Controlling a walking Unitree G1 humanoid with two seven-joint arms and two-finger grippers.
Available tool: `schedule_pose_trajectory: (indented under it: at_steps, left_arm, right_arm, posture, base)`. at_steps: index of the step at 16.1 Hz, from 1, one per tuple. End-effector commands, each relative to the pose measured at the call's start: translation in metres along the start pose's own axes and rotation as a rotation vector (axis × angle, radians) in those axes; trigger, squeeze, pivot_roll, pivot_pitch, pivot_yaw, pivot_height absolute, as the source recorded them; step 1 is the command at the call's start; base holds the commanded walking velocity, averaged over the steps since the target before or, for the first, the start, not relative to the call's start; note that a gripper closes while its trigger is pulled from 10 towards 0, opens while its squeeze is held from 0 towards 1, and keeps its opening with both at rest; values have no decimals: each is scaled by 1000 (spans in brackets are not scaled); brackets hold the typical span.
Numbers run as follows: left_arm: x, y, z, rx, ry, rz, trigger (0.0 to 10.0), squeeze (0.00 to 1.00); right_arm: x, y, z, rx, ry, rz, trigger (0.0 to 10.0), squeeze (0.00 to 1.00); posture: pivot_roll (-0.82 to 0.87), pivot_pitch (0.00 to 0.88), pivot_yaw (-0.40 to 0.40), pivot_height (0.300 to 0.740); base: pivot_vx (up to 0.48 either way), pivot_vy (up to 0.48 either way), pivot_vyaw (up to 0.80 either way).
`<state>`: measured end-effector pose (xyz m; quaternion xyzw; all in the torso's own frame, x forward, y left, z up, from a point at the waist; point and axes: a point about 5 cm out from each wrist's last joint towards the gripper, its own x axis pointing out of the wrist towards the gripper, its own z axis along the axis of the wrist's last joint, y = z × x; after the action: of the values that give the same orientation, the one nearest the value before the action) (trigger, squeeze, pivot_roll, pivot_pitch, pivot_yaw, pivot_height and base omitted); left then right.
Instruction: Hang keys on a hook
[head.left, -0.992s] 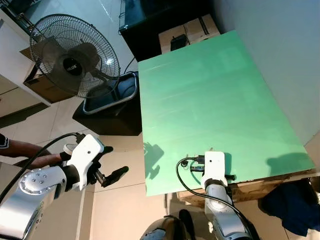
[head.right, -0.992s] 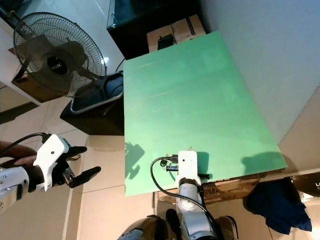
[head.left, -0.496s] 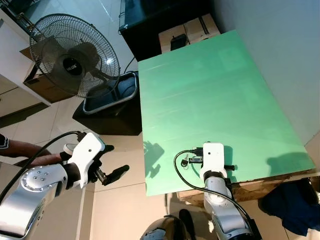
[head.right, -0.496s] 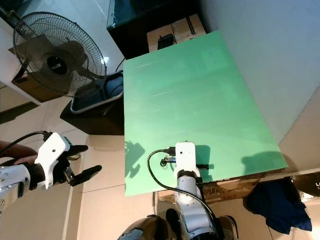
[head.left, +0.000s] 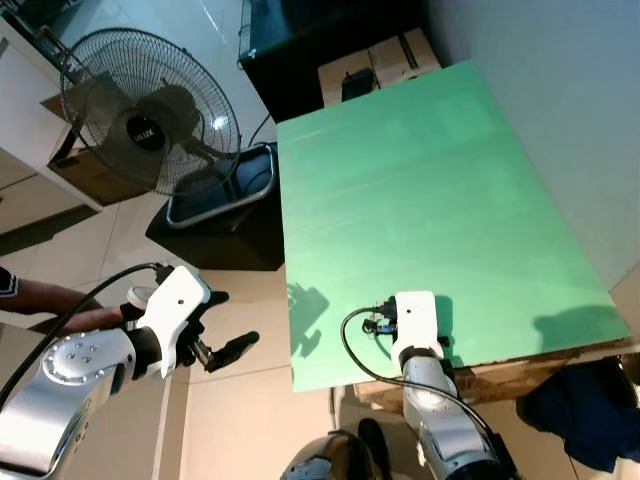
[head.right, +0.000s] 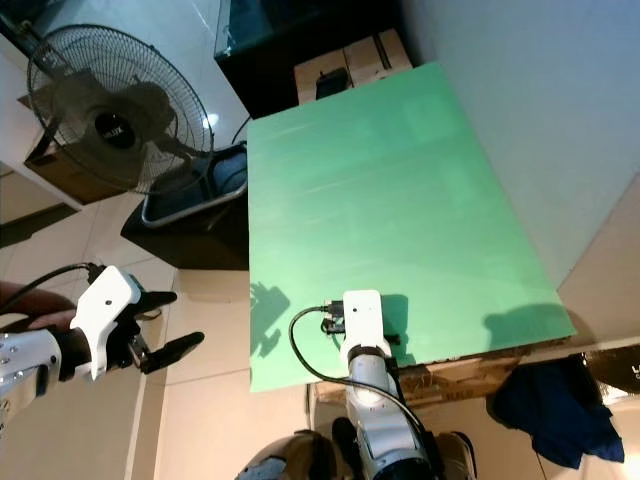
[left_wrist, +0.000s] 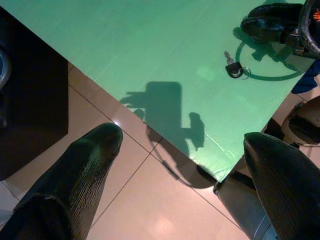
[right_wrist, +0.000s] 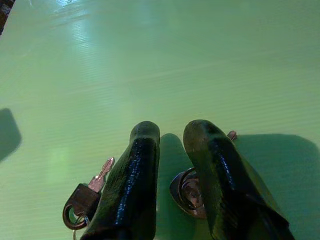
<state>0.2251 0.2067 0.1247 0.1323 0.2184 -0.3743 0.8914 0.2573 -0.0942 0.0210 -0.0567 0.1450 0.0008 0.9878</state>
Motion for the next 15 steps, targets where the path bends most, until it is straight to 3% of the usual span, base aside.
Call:
schedule_pose_trajectory:
  at_steps: [1, 4, 5, 13, 14, 15]
  left_arm:
    - [-5, 2, -5, -10, 31, 18, 10000, 0]
    - [-6, 2, -6, -12, 33, 18, 10000, 0]
    - [-6, 2, -6, -12, 33, 18, 10000, 0]
    - [-6, 3, -5, -11, 36, 21, 10000, 0]
    - [-7, 4, -5, -12, 37, 20, 10000, 0]
    - [-7, 3, -6, -12, 39, 18, 10000, 0]
  right_arm:
    - [-7, 40, 4, 99, 16, 82, 10000, 1000]
    - [-6, 37, -2, 88, 55, 44, 10000, 969]
    - [-6, 35, -4, 84, 66, 29, 10000, 0]
    - [-8, 36, -16, 154, 138, 4, 10000, 0]
    - [-9, 37, -14, 183, 114, 21, 0, 0]
    - [-10, 37, -13, 188, 96, 27, 0, 0]
  posture:
    - [5, 236, 400, 740]
    - [3, 238, 400, 740]
    - [3, 240, 400, 740]
    - [10, 249, 400, 740]
    - [11, 252, 400, 740]
    - [10, 253, 400, 740]
  base:
    - [0, 0, 0]
    - [0, 0, 0]
    - [0, 0, 0]
    - [0, 0, 0]
    - [0, 0, 0]
    - [0, 0, 0]
